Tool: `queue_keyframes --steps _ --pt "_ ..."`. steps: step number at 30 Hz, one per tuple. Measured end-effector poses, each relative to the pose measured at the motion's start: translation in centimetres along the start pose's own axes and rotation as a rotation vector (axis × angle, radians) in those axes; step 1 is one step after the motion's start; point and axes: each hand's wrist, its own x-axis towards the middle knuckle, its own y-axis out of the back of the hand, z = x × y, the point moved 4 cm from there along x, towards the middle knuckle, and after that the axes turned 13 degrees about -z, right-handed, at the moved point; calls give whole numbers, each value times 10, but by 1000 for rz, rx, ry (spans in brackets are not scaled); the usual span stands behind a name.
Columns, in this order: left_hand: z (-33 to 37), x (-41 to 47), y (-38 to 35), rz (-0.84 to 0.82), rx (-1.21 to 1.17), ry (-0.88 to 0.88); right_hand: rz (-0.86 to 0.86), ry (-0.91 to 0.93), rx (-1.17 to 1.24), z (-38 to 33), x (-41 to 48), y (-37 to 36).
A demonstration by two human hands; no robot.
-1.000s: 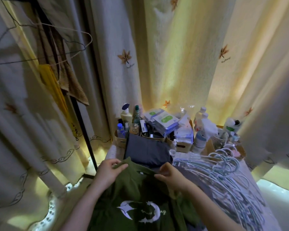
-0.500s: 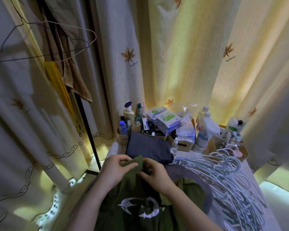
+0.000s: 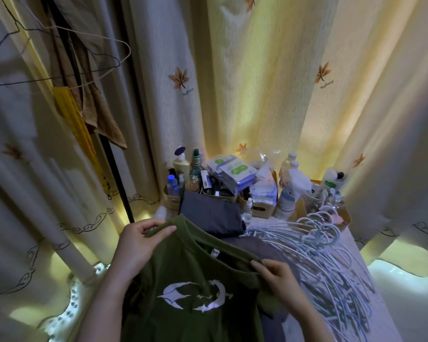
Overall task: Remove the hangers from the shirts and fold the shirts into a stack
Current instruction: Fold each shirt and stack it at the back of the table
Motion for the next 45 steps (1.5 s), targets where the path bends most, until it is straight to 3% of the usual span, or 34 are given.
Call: queue_keyframes --steps 4,9,11,14,16,21,25,31,35,40,45 --pt "-2 -5 -3 24 -44 13 -2 40 23 -42 -14 22" --pt "-4 -10 13 90 -146 23 -471 -34 -24 -82 -43 35" --pt "-5 -11 17 93 -135 43 -364 -61 69 -85 -46 37" --pt "-3 -14 4 72 -97 75 61 -89 227 -80 -38 28" --pt "1 -19 -19 55 -112 83 178 -146 322 -77 -31 5" --pt "15 -41 -80 23 -197 -53 92 -67 429 -102 -22 -66" --pt "16 -51 -87 53 -283 -98 -29 -37 478 -106 -21 -88" --pt "11 -51 -38 118 -282 -77 61 -93 567 -97 -27 -44" --pt "11 -49 1 141 -259 -34 116 -22 581 -92 -31 -5" --pt "8 -44 7 109 -312 4 93 -55 598 -83 -32 1" --pt "4 -43 1 217 -355 27 190 -57 626 -87 -32 -4"
